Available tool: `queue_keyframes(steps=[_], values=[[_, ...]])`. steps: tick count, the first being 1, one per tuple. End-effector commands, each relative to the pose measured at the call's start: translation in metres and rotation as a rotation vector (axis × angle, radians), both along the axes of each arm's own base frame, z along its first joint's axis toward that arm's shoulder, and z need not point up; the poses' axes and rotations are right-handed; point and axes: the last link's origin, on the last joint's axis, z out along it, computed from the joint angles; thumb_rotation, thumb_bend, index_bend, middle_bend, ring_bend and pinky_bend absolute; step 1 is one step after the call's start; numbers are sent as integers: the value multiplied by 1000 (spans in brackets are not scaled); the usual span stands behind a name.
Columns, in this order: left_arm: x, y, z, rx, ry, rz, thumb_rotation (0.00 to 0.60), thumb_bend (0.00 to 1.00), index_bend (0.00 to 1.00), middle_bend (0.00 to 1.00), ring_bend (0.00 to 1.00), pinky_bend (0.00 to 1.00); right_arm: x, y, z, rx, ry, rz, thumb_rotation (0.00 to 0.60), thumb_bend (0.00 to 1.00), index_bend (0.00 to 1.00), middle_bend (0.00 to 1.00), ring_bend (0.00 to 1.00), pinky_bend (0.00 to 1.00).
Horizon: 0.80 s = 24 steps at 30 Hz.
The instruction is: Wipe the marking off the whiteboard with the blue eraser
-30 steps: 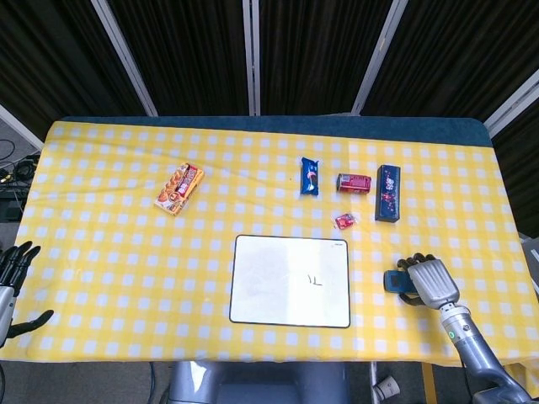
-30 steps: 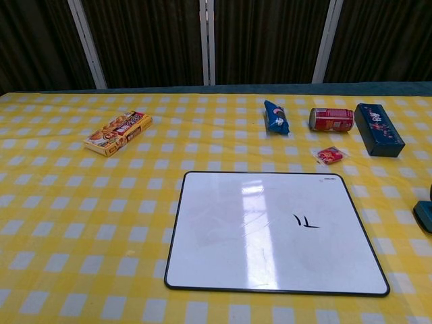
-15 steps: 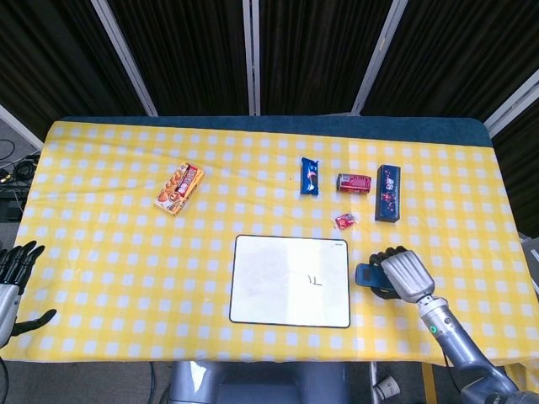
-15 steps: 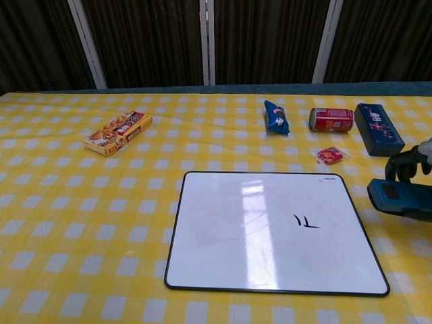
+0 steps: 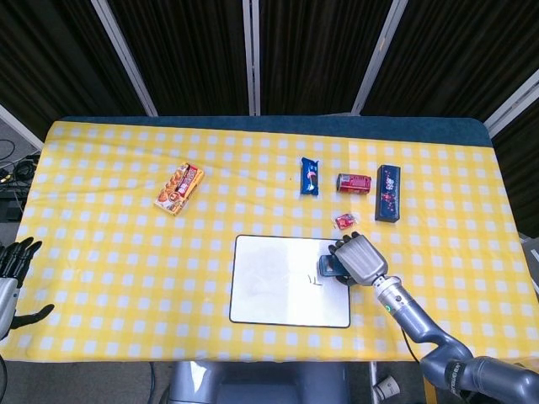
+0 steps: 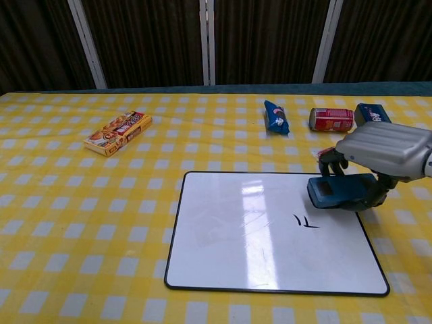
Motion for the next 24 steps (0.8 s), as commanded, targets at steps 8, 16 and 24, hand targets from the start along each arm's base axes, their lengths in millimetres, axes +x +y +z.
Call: queue_keyframes(steps=[8,16,24], values=[[0,0,-1,-5,1,2,600,0,0,0,0,0,21,-5,-29,26,-4,-8,600,593,503,484,404,431],[-1,1,-2,-9,1,4,600,0,0,0,0,0,20,2,-39,63,45,8,600,627,539,520,449,444],[-2,4,-5,-17,6,10,600,0,0,0,0,0,22,38,-35,170,105,127,600,726,567,543,468,446]])
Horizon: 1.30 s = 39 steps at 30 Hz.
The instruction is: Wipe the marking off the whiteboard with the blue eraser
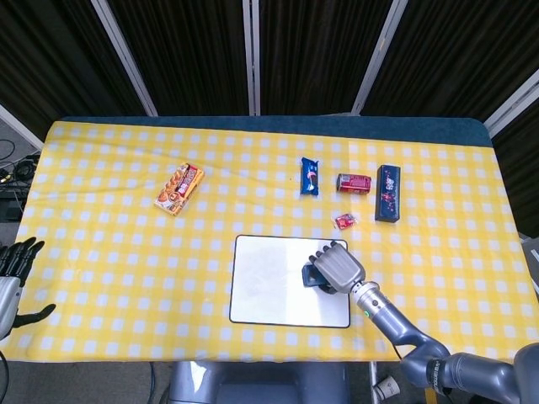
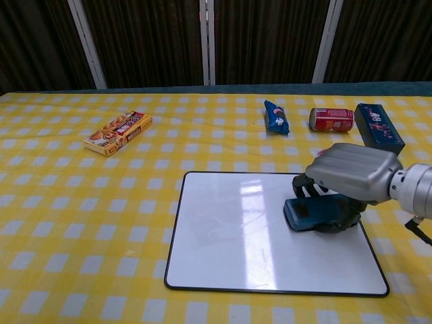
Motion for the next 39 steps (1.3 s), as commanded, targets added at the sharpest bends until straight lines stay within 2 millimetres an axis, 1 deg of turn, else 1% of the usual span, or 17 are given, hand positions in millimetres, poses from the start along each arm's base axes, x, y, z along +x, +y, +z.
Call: queue_keyframes(steps=[1,3,4,6,10,12,15,18,19,21,25,27,32,33,36,39], values=[[0,1,-1,-3,2,1,600,0,0,0,0,0,1,21,2,57,40,81,600,726,569,545,470,446],[0,1,-2,-5,3,2,600,0,0,0,0,0,1,29,1,76,46,99,600,727,571,546,472,446],[0,1,-2,-5,4,2,600,0,0,0,0,0,2,36,-1,98,48,110,600,727,571,548,473,447],[0,1,-2,-4,5,3,600,0,0,0,0,0,3,41,-2,113,51,123,600,728,573,552,475,449],[0,1,-2,-3,2,5,600,0,0,0,0,0,6,41,-4,105,50,145,600,728,575,562,478,452],[0,1,-1,-3,2,6,600,0,0,0,0,0,6,34,-4,82,50,140,600,729,574,562,479,452],[-1,1,-1,-4,3,5,600,0,0,0,0,0,2,11,0,16,52,97,600,730,572,562,479,452],[-1,1,-2,-5,4,6,600,0,0,0,0,0,0,-2,3,-24,56,68,600,731,572,561,479,452],[-1,0,-2,-6,4,8,600,0,0,0,0,0,-3,-11,6,-59,55,46,600,731,572,561,479,452],[-2,1,-2,-8,5,12,600,0,0,0,0,0,-5,-22,9,-94,55,14,600,731,572,561,479,452],[-2,2,-2,-11,5,12,600,0,0,0,0,0,-6,-35,13,-140,48,-24,600,730,572,561,479,452],[-2,2,-3,-14,7,11,600,0,0,0,0,0,-6,-38,13,-151,38,-43,600,730,571,561,479,452],[-2,2,-4,-15,9,10,600,0,0,0,0,0,-5,-34,11,-142,43,-49,600,730,571,561,479,453],[-2,2,-4,-14,9,8,600,0,0,0,0,0,-5,-27,7,-112,47,-52,600,730,571,561,479,453],[-2,2,-4,-14,10,7,600,0,0,0,0,0,-3,-18,3,-82,51,-43,600,730,570,559,479,453],[-2,2,-4,-14,12,7,600,0,0,0,0,0,6,-1,-4,-17,38,-11,600,730,570,559,479,453]])
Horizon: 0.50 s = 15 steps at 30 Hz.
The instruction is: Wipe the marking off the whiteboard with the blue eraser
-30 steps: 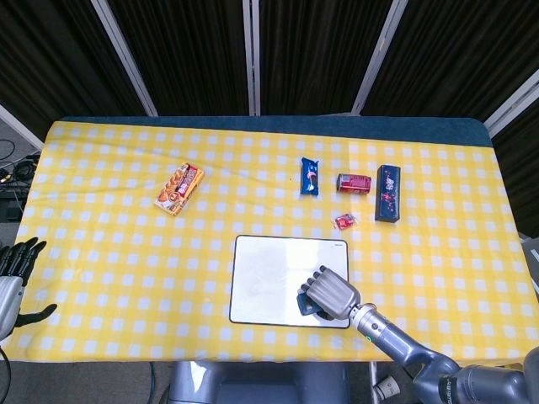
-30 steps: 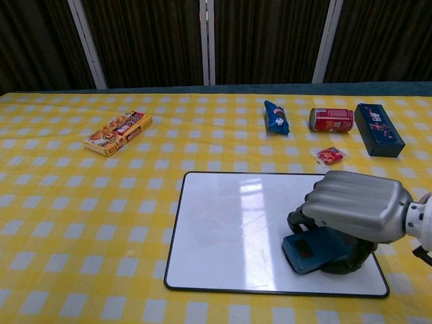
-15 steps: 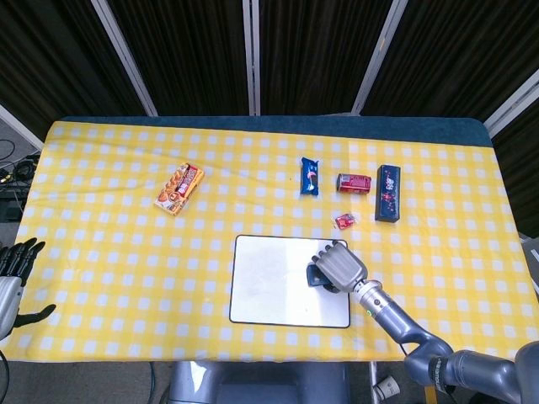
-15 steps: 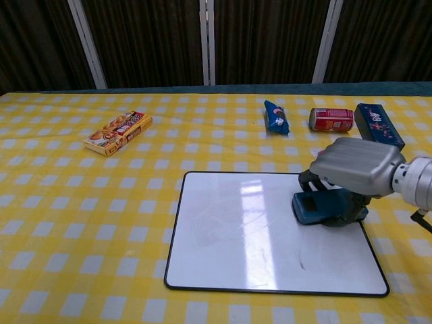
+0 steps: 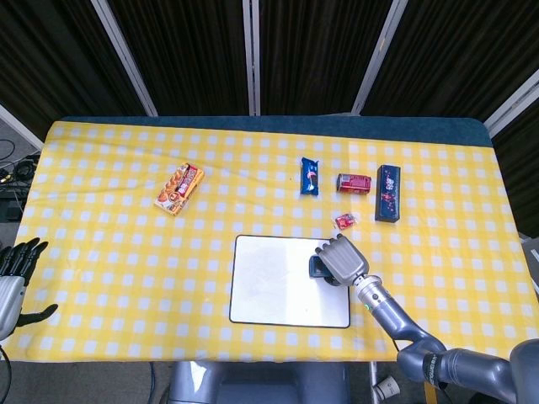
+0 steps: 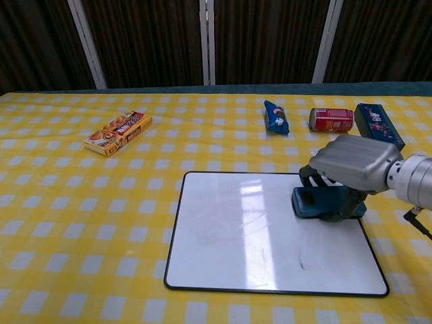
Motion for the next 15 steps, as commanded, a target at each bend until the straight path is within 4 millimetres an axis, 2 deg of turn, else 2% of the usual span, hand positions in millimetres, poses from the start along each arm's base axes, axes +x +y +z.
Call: queue_keyframes(steps=[1,8,12,15], values=[[0,0,0,1,1,0,600,0,0,0,0,0,9,20,-7,73,-9,39,600,730,570,559,479,453],[1,-1,0,-1,-2,-4,600,0,0,0,0,0,27,47,-11,161,-40,99,600,730,564,552,479,453],[0,-2,0,0,-5,-10,600,0,0,0,0,0,34,46,2,136,-98,96,600,730,563,551,479,453],[0,-2,2,3,-12,-12,600,0,0,0,0,0,35,39,20,88,-150,86,600,730,563,551,479,453]])
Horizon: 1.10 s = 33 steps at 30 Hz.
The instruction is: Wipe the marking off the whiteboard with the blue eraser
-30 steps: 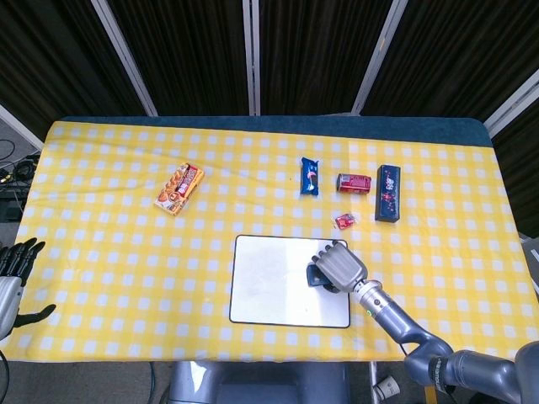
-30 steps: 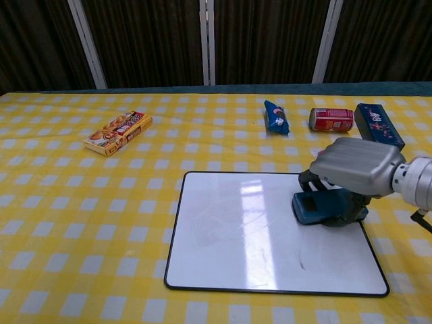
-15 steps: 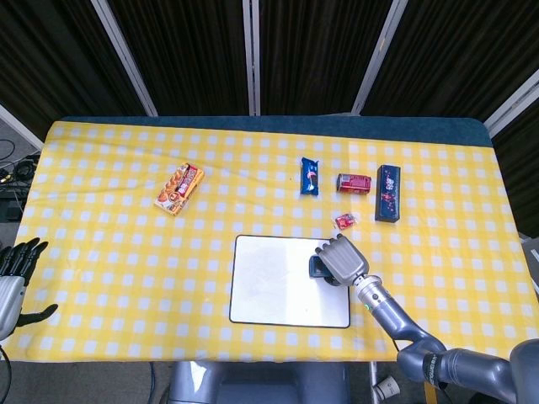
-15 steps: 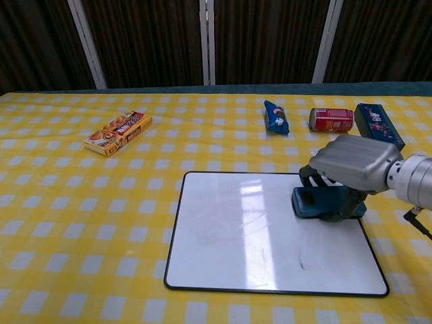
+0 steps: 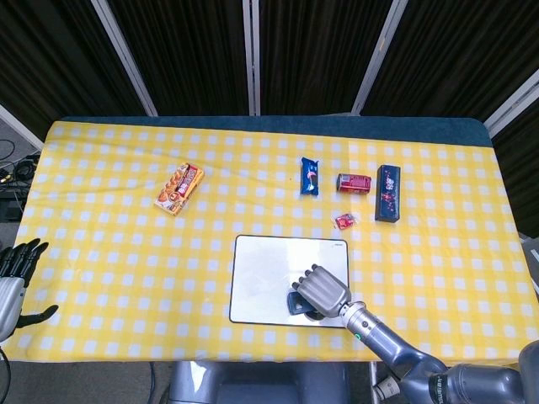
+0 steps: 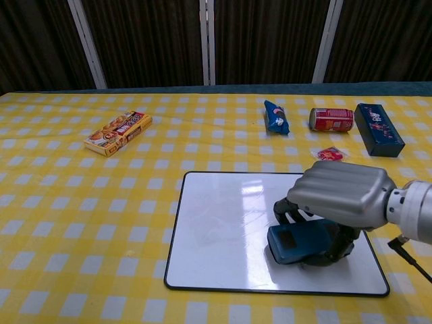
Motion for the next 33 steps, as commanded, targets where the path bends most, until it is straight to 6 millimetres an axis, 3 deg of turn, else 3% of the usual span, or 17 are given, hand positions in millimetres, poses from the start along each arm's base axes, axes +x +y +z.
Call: queue_keyframes(steps=[1,8,11,16,20,24,25,27,28,29,31,33], values=[[0,-1,2,4,-5,-1,600,0,0,0,0,0,0,-9,23,-56,-60,-15,600,730,563,551,479,453],[1,-2,6,15,-16,-6,600,0,0,0,0,0,-26,-23,67,-182,-80,-60,600,730,561,548,479,455],[1,-4,8,20,-20,-6,600,0,0,0,0,0,-68,-21,82,-228,-49,-150,600,730,559,546,479,456],[3,-8,12,33,-33,-13,600,0,0,0,0,0,-112,-17,82,-254,-37,-248,600,730,558,544,479,456],[4,-10,13,31,-36,-20,600,0,0,0,0,0,-128,-16,76,-263,-46,-289,600,730,556,543,479,456],[4,-10,13,26,-39,-22,600,0,0,0,0,0,-132,-12,70,-254,-62,-306,600,718,542,523,477,450],[5,-10,13,24,-43,-23,600,0,0,0,0,0,-133,-11,68,-254,-56,-304,600,655,490,485,459,421],[5,-9,13,23,-48,-24,600,0,0,0,0,0,-136,-10,67,-257,-38,-320,600,358,249,335,352,307],[5,-9,14,24,-48,-26,600,0,0,0,0,0,-137,-9,66,-260,-28,-344,600,159,102,205,249,219],[5,-9,14,25,-48,-28,600,0,0,0,0,0,-136,-9,67,-266,-33,-357,600,34,12,92,142,133],[5,-10,15,25,-51,-28,600,0,0,0,0,0,-132,-9,72,-296,-76,-380,600,0,0,4,29,33],[5,-10,15,24,-51,-28,600,0,0,0,0,0,-130,-6,77,-307,-92,-386,600,0,0,0,0,1]])
